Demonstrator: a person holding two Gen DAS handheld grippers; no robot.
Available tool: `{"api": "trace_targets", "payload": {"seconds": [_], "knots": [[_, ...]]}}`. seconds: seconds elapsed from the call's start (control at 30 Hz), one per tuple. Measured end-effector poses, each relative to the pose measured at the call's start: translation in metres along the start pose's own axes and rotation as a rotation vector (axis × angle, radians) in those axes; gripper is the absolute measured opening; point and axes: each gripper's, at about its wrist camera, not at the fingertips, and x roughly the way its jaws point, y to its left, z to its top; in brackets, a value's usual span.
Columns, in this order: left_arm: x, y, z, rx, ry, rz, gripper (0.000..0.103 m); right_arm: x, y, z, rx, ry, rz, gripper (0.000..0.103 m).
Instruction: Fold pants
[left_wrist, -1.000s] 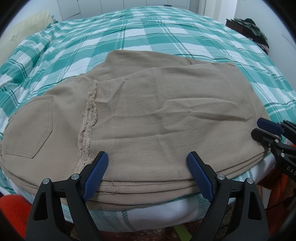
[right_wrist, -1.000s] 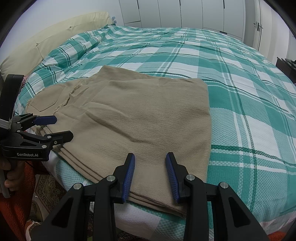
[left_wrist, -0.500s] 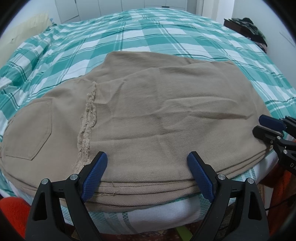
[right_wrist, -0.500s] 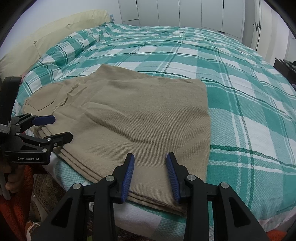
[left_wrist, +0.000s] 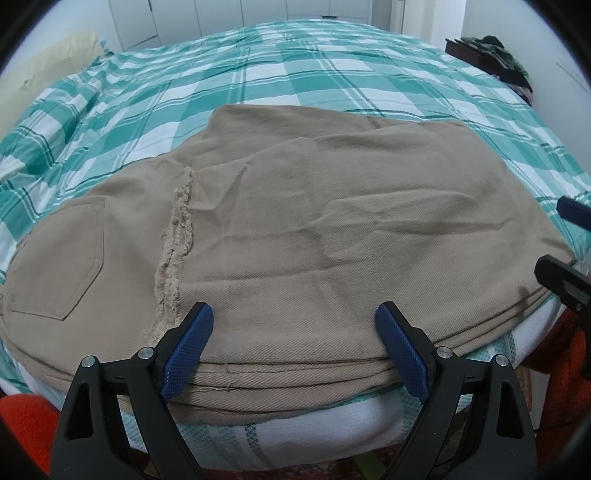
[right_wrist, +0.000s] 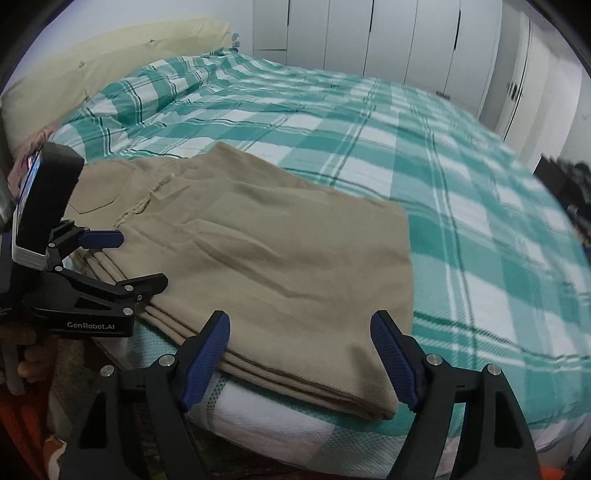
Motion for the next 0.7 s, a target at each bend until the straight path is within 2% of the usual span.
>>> {"api": "trace_targets", "payload": {"seconds": [0.13, 0.7], "knots": [[0.0, 0.0, 0.0, 0.0, 0.0, 0.0, 0.091, -0.005, 0.007, 0.004, -0.044, -0.012, -0.064, 0.078], [0.0, 0.001, -0.001, -0.002, -0.001, -0.002, 0.091, -0.006, -0.009, 0.002, -0.016, -0.002, -0.146, 0.078]]}}
